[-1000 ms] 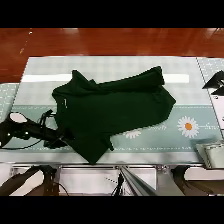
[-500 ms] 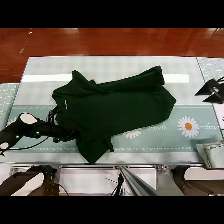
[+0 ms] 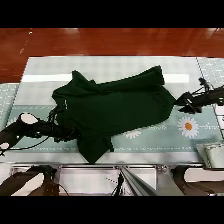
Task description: Fold the shirts.
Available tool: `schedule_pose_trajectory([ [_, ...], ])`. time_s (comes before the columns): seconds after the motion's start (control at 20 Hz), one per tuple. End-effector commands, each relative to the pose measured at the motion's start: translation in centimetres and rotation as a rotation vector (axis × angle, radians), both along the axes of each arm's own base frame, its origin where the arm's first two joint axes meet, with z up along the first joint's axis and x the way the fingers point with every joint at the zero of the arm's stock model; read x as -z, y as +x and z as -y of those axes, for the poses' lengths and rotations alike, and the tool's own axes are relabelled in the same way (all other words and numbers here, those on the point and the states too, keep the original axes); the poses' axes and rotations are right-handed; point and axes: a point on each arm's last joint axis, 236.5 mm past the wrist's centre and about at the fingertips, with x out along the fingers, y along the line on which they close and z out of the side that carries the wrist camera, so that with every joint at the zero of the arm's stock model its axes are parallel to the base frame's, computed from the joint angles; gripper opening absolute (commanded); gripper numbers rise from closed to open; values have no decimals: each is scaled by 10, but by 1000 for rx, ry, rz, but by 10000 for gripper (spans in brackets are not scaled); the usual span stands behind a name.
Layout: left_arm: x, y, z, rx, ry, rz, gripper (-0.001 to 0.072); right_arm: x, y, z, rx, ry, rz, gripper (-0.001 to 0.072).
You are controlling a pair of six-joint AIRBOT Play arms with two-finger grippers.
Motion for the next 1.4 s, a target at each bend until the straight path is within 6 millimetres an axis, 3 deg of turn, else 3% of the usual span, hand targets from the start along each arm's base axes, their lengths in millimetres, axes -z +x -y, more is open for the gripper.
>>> schedule_pose_trajectory([
  [0.0, 0, 2, 0, 1, 2, 8, 22, 20, 11, -22, -4, -53, 20, 591],
  [0.1, 0, 6, -2, -8, 10, 23, 22, 22, 18, -33, -8, -70, 31, 551],
  [0.3, -8, 22, -3, 1, 15, 80, 22, 19, 19, -50, -28, -56, 35, 25],
  [0.35, -14, 30, -2, 16, 13, 113, 22, 11, 19, -53, -36, -40, 44, 24],
  [0.45, -43, 57, -2, 50, 14, 234, 22, -22, 26, -54, -96, -33, 125, 24],
  [0.55, -102, 99, -4, 51, 25, 445, 22, -84, 43, -50, -143, -68, 287, 24],
  [0.6, -147, 121, -7, 42, 33, 577, 22, -124, 52, -49, -153, -98, 385, 24],
  [0.7, -260, 145, -11, 27, 50, 876, 22, -225, 64, -45, -146, -198, 648, 24],
  [0.75, -331, 145, -15, 14, 67, 1058, 22, -286, 65, -43, -120, -259, 814, 24],
  [0.85, -468, 117, -25, -15, 135, 1431, 22, -411, 45, -41, -31, -386, 1162, 24],
  [0.95, -582, 63, -34, -53, 228, 1770, 22, -522, -4, -42, 80, -483, 1481, 23],
  [1.0, -622, 34, -37, -75, 260, 1887, 21, -560, -32, -44, 121, -520, 1588, 23],
  [1.05, -651, 5, -38, -87, 294, 1975, 21, -585, -59, -46, 151, -550, 1650, 23],
  [1.1, -670, -19, -38, -93, 305, 2027, 20, -599, -80, -47, 175, -569, 1673, 23],
  [1.2, -680, -49, -31, -66, 306, 2049, 21, -610, -113, -48, 205, -605, 1679, 23],
  [1.35, -657, -70, -20, 16, 290, 1950, 20, -599, -145, -47, 189, -675, 1600, 23],
])
